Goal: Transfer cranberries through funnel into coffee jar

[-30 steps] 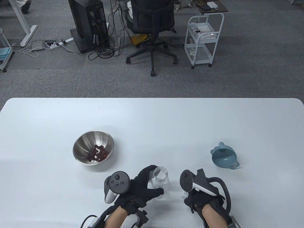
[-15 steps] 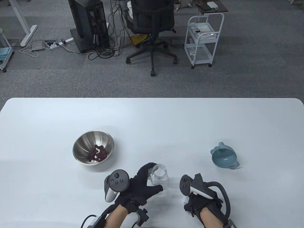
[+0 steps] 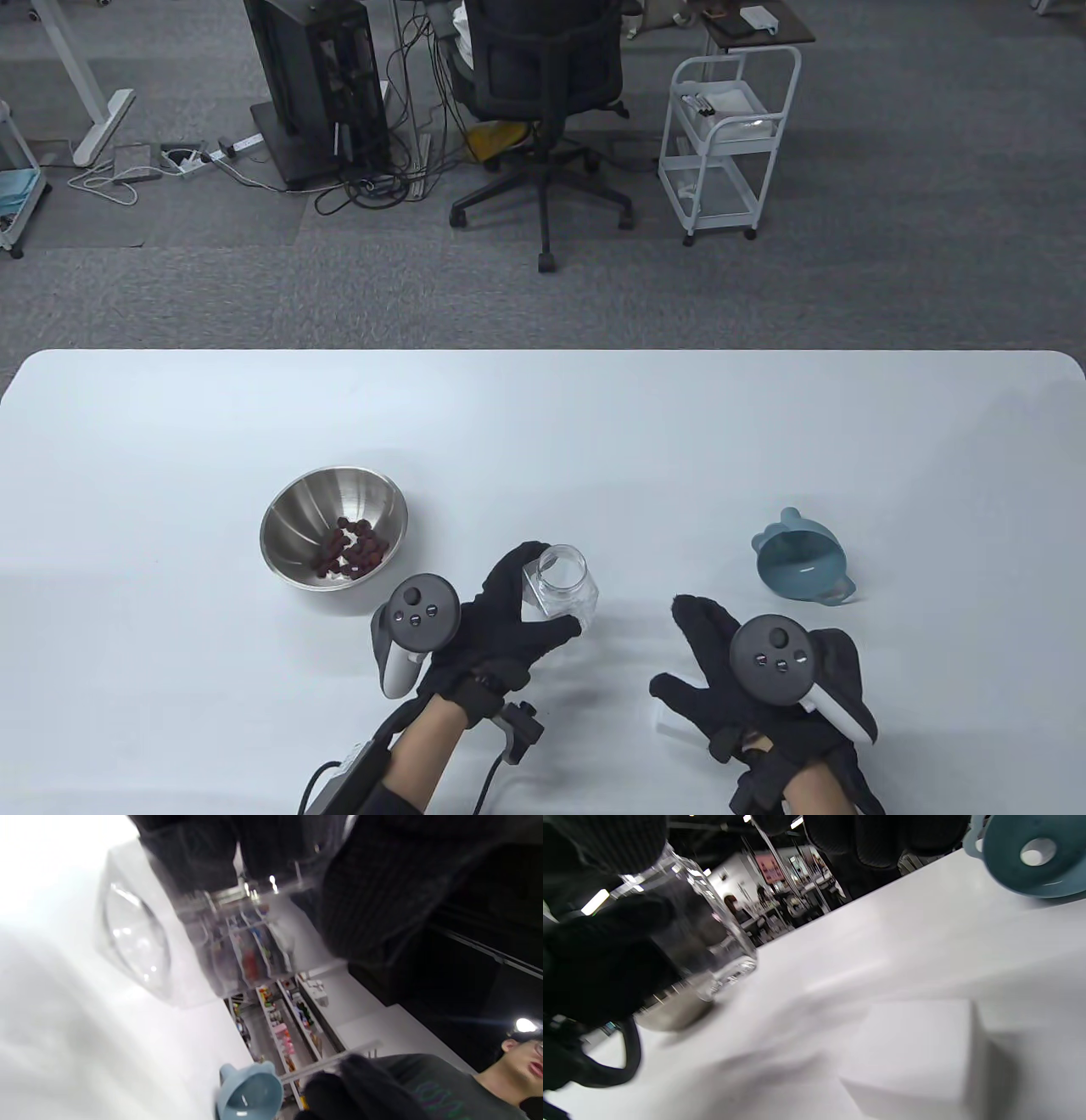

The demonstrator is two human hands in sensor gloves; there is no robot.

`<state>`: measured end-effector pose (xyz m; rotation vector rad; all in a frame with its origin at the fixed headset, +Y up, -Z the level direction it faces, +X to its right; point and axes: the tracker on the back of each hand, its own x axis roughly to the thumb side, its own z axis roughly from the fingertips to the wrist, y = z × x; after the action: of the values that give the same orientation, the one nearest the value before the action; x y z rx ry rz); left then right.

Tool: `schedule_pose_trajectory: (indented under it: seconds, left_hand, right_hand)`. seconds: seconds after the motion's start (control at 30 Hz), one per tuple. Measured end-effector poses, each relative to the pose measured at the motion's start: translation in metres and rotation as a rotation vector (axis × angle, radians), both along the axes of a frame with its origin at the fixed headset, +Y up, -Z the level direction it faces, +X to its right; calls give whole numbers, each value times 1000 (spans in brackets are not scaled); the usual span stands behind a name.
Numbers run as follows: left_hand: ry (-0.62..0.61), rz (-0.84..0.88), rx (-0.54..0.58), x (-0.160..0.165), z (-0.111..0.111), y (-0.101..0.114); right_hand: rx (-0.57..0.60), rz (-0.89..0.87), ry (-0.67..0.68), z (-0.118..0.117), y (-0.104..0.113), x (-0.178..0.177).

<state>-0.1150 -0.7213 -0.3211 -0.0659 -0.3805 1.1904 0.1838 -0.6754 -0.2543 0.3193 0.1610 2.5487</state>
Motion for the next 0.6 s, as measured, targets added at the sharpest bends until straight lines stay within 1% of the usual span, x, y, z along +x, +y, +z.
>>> schedule_pose_trajectory:
  seconds: [0.03,0.17,0.3,0.43,0.6]
  left_hand:
    - [16,0,-10,1,-4,-1]
    - [33,-17,-43,6,-17,-4]
    - [49,-52,-66,15,-32,-9]
    - [55,-107,-72,23,-42,-15]
    - [30,-151,-117,34,-52,-27]
  right_hand:
    - [24,-49,5,1,-1,1]
    - [97,-153,-3,3,-7,7]
    - [116,-263,6,4,-14,13]
    - [106,-311,7,5,-18,16]
    - [100,-296,15,4,-21,15]
